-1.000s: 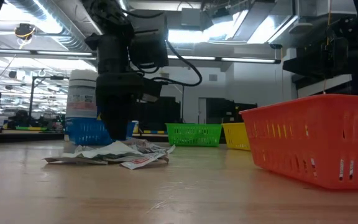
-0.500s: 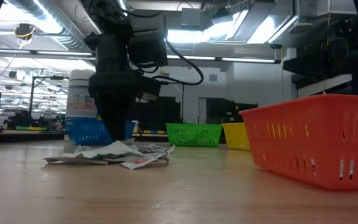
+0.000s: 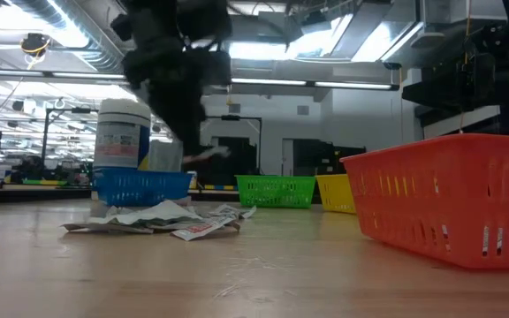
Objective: Pick & Place First Aid Supplies
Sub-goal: Put the white ointment pack into the orange bin
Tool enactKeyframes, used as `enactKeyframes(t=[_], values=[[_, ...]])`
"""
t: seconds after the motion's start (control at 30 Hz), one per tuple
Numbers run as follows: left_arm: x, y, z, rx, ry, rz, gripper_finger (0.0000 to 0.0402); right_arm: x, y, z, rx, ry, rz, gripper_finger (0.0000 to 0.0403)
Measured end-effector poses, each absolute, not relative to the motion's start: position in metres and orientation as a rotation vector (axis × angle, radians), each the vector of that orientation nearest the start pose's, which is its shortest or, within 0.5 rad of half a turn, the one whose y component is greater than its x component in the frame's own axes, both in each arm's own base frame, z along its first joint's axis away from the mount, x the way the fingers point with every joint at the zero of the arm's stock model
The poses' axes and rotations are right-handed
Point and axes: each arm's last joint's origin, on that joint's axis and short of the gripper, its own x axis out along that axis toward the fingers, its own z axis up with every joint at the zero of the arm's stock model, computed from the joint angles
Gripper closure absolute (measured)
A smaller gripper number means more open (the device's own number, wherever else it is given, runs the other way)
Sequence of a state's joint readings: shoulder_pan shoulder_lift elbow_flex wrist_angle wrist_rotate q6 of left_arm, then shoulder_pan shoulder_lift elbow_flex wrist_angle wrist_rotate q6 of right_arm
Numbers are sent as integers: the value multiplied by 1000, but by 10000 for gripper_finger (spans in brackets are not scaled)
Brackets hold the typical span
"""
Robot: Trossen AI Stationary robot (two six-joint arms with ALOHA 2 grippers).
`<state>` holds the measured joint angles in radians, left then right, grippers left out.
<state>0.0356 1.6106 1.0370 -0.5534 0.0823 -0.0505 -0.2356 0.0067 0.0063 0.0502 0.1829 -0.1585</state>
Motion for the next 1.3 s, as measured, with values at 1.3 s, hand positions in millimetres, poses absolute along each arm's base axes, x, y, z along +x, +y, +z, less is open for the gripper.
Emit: enactKeyframes(t=[1.3], values=[[389, -100, 293, -57, 177, -317, 400, 93, -28, 170, -157, -17, -421, 166]])
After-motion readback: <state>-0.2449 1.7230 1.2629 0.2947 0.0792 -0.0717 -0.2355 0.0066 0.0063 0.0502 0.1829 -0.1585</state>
